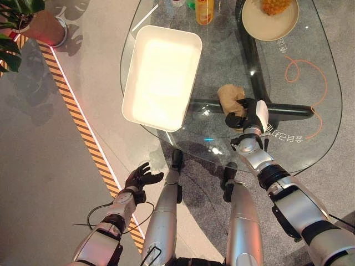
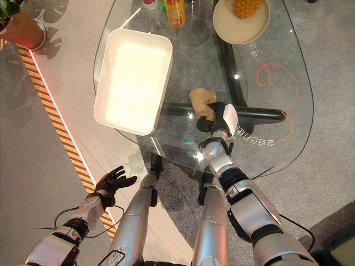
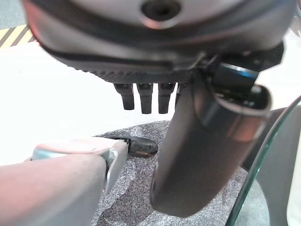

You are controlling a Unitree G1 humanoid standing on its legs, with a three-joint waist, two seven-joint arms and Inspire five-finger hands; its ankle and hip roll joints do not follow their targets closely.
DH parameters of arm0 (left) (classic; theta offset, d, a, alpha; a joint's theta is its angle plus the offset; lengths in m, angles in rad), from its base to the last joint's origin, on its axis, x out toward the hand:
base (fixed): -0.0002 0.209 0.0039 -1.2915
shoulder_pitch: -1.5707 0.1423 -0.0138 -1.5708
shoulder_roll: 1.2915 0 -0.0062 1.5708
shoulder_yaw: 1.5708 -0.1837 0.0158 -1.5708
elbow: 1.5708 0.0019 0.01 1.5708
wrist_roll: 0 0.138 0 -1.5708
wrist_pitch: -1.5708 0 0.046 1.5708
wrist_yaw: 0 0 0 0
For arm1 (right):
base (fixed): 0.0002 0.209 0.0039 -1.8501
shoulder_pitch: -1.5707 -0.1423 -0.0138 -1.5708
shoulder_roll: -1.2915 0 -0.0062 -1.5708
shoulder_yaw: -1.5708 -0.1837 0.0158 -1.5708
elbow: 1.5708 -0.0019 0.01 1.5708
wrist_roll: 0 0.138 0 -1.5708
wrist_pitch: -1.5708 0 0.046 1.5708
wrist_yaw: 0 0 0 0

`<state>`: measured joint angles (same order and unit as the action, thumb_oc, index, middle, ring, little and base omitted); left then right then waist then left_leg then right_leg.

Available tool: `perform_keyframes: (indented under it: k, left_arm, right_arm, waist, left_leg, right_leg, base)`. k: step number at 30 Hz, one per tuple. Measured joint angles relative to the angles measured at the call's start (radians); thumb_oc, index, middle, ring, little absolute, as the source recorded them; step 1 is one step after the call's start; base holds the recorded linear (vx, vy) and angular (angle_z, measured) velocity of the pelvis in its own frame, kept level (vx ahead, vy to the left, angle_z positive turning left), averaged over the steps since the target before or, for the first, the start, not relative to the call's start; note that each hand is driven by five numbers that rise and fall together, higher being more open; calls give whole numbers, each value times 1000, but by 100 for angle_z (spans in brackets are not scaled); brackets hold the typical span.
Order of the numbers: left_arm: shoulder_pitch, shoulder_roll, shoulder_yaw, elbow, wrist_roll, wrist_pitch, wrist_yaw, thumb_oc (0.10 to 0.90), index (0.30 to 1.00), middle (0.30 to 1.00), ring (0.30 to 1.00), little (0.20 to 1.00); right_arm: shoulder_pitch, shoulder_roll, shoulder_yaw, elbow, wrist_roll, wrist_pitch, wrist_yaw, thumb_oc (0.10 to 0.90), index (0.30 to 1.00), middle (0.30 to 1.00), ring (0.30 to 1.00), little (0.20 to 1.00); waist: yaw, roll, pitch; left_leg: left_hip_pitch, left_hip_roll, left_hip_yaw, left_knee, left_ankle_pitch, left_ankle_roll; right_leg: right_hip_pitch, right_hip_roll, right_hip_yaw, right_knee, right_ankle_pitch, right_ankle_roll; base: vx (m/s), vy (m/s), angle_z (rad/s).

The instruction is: Wipe the table with a cloth and put it in the basket.

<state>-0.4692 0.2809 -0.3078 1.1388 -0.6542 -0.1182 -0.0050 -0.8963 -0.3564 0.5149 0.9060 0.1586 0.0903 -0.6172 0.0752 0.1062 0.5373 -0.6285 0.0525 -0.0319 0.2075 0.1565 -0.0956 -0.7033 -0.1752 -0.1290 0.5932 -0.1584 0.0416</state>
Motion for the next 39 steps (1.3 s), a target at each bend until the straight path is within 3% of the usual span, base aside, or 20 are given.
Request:
perform_keyframes:
  k: [19, 29, 39]
  left_arm:
    - [3, -1, -8, -10, 0, -1, 1, 800, 900, 900, 900, 900]
    - [3, -2, -31, -11, 0, -1, 1, 800, 900, 900, 900, 900]
    - [3, -2, -31, -13, 0, -2, 1, 800, 900, 900, 900, 900]
  right_arm:
    - [0, -25, 84, -33, -211, 30, 142, 100, 300, 300, 300, 200]
    - [-3, -50, 161, -58, -314, 8, 226, 100, 300, 300, 300, 200]
    - [-4, -57, 211, -73, -337, -15, 303, 100, 300, 300, 300, 200]
  waist:
    - [-5, 1, -1]
    - [-7, 2, -1]
    - [-6, 3, -1]
  left_leg:
    - [17, 1, 0, -33, 15, 3]
    - [17, 1, 0, -34, 15, 3]
    - [17, 1, 0, -34, 15, 2]
  right_leg:
    - [2, 0, -1, 0, 0, -1]
    - [1, 0, -2, 2, -1, -2]
    - [-2, -2, -3, 10, -6, -4]
  base:
    - [0, 0, 0]
    - [0, 0, 0]
    - [0, 0, 0]
